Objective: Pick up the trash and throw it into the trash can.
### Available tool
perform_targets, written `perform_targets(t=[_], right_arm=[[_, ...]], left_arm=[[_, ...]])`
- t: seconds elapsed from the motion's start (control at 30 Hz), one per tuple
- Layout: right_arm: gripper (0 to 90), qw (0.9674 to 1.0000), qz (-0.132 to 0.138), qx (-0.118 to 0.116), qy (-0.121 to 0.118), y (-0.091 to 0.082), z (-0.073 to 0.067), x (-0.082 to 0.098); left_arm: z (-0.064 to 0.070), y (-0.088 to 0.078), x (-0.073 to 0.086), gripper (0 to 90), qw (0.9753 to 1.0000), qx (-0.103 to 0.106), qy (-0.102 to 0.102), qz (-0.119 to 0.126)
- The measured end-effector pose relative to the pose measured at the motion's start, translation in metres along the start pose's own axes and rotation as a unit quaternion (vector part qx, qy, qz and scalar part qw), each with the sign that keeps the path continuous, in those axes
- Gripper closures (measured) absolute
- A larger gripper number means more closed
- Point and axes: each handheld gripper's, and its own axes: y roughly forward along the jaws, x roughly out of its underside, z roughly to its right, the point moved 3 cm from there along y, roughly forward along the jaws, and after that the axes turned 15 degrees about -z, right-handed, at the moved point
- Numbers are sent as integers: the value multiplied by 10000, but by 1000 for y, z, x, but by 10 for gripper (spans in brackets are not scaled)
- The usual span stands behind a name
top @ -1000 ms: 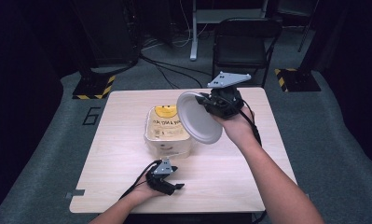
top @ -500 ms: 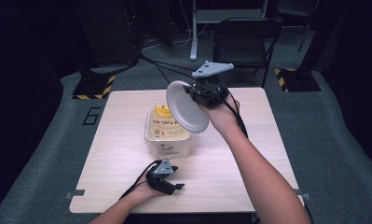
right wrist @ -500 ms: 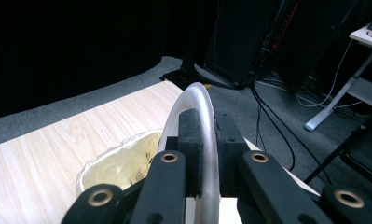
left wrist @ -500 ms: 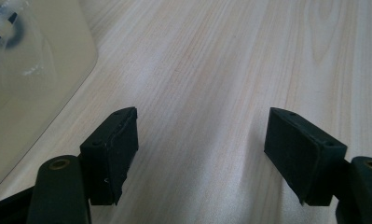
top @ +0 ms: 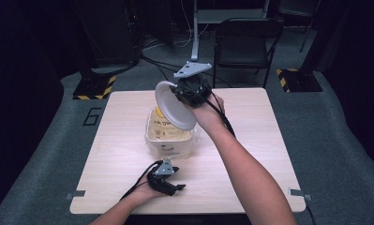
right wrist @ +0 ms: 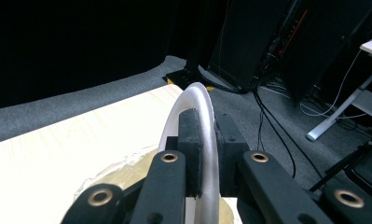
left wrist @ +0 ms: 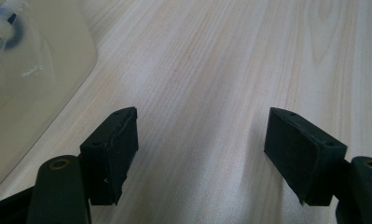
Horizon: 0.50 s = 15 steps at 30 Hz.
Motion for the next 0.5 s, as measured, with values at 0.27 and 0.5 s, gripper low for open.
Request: perform_targets(t=[0.27, 0.5], right_arm=[[832, 10000, 30, -63, 22, 20, -4, 2], [832, 10000, -72, -32, 41, 35, -3, 7]], left_arm=[[0, 0, 0, 254, 10000, -1, 0, 3], [0, 0, 0, 254, 10000, -5, 0, 4]])
